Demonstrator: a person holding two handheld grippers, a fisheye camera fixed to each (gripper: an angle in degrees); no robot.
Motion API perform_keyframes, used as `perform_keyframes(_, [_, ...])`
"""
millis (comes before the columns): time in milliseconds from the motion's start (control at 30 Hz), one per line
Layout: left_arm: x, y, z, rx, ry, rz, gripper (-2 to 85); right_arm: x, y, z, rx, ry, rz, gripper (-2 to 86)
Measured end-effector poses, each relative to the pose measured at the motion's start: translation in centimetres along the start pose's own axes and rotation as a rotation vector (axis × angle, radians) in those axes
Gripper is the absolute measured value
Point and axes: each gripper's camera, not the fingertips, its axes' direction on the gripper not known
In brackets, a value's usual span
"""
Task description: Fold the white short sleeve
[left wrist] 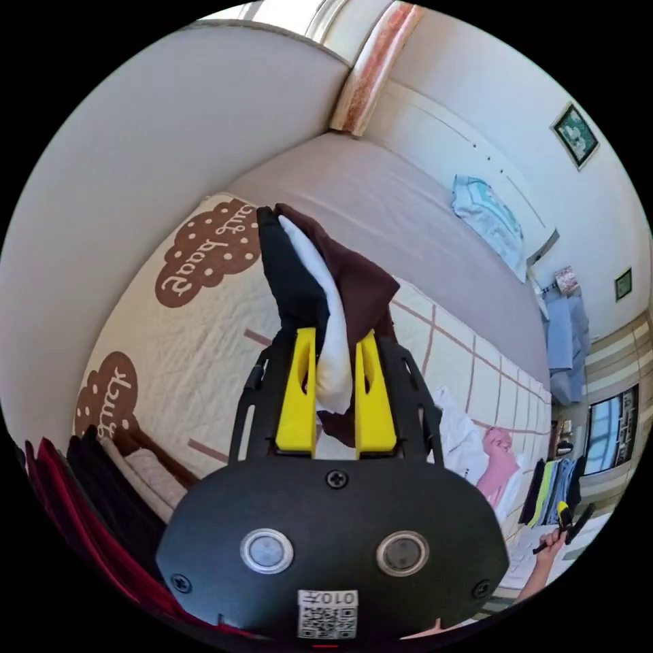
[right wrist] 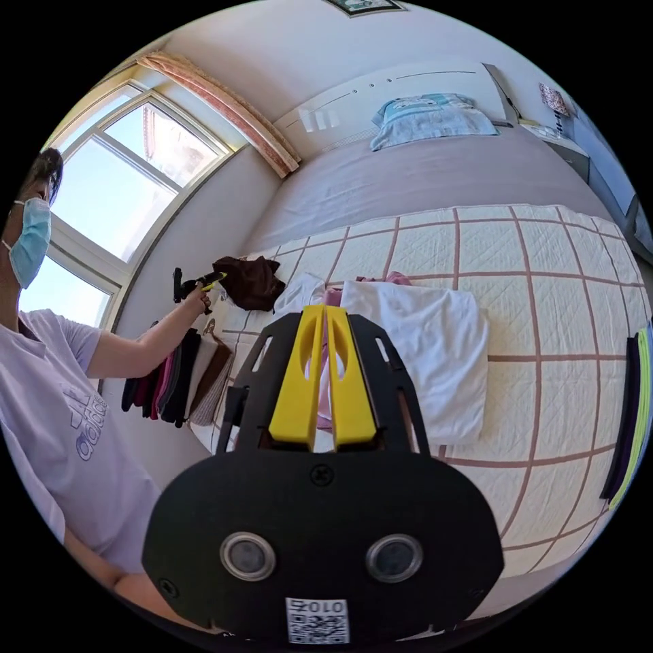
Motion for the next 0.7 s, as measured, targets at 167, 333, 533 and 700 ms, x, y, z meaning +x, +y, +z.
perform_keyframes(167, [5.8, 9.5, -9.9, 0.172, 0.544, 0.167, 2.3, -0.7, 0.1, -0.6, -0.001, 0.005, -0.010, 3.6])
perform_keyframes(333, [12.7, 16.7, -12.5, 0.045, 0.913, 0.444, 3.3, 0.4, -0.6, -0.6, -0.007, -0.010, -0.002, 5.3])
perform_keyframes(533, [1.9, 15.5, -9.6, 0.144, 0.643, 0.112, 8.5, -0.3, -4.0, 3.3, -0.103, 0.034, -0.085, 19.0])
perform_keyframes(700, [0.2, 9.5, -3.2, 0.080, 0.371, 0.212, 10.8, -6.7, -11.7, 12.4, -0.255, 0.022, -0.460, 30.6])
